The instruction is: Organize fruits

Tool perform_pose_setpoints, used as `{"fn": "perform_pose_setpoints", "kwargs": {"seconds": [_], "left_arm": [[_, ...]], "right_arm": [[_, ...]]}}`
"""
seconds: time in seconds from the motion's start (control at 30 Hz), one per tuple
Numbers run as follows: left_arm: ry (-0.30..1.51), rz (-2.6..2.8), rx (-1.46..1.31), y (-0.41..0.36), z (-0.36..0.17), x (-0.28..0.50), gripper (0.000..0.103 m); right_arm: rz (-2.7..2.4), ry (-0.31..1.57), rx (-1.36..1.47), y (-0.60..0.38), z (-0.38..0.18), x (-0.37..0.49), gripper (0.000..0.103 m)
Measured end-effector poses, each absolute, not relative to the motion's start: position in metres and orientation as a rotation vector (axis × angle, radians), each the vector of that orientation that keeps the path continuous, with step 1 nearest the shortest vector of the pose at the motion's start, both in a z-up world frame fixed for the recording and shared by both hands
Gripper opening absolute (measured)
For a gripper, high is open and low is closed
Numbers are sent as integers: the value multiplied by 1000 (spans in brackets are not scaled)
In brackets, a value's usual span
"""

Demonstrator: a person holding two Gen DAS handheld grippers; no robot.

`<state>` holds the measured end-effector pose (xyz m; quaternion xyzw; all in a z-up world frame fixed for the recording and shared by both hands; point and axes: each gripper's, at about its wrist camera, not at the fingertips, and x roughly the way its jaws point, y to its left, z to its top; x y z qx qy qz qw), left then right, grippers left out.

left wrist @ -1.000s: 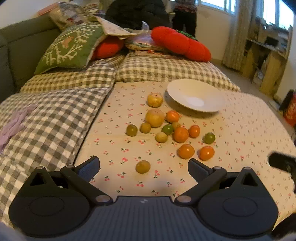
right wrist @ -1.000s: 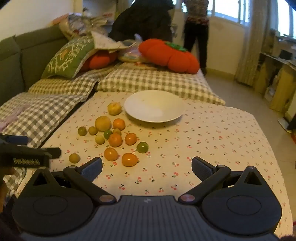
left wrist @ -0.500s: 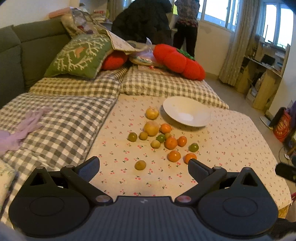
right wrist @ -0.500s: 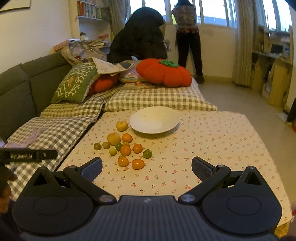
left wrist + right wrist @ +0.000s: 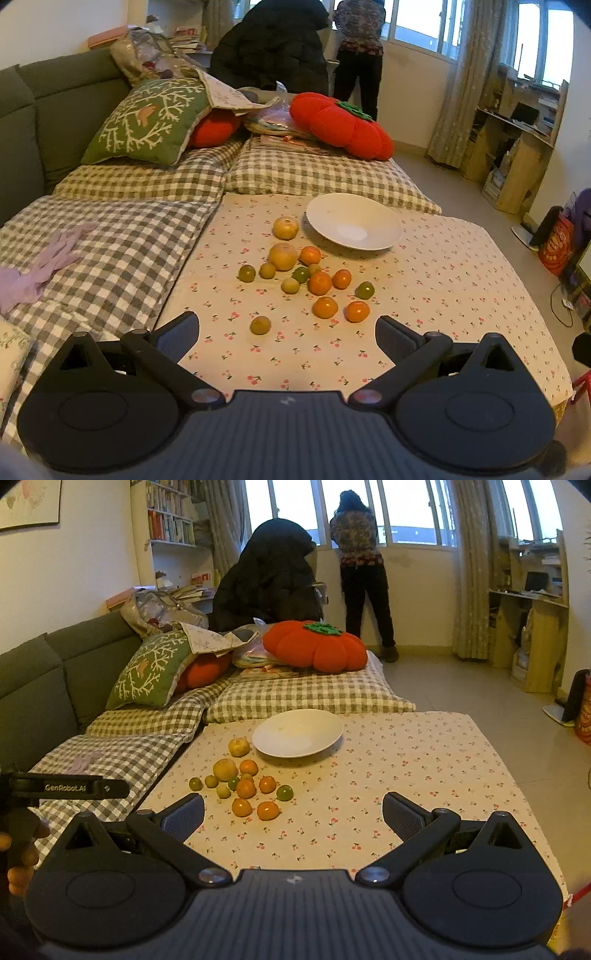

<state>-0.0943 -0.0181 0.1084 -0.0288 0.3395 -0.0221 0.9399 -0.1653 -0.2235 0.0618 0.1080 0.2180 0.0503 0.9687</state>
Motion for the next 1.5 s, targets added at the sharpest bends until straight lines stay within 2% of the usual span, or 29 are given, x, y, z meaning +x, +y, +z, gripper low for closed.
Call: {"fn": "perform_pose_setpoints", "kwargs": {"seconds": [0.7, 0.8, 0.87, 1.03, 1.3, 1.43, 1.5], "left_arm": [[837, -67, -74, -7, 27, -4, 100], [840, -68, -83, 3, 21, 6, 99], [845, -64, -77, 7, 18, 14, 98], [860, -64, -75, 15, 9, 34, 95], [948, -137, -58, 6, 31, 108, 91], [835, -112, 44, 2, 38, 130, 93], [864, -99, 16, 8, 23, 138, 92]], "right_arm": [[271, 487, 225, -202, -32, -82, 102], [284, 496, 217, -196, -43, -72, 98], [292, 507, 211, -191, -48, -64, 89], [294, 516, 179, -182, -52, -45, 83], [269, 532, 143, -175, -56, -8, 83], [267, 506, 124, -168, -56, 8, 83], [247, 491, 87, -162, -58, 11, 83]]}}
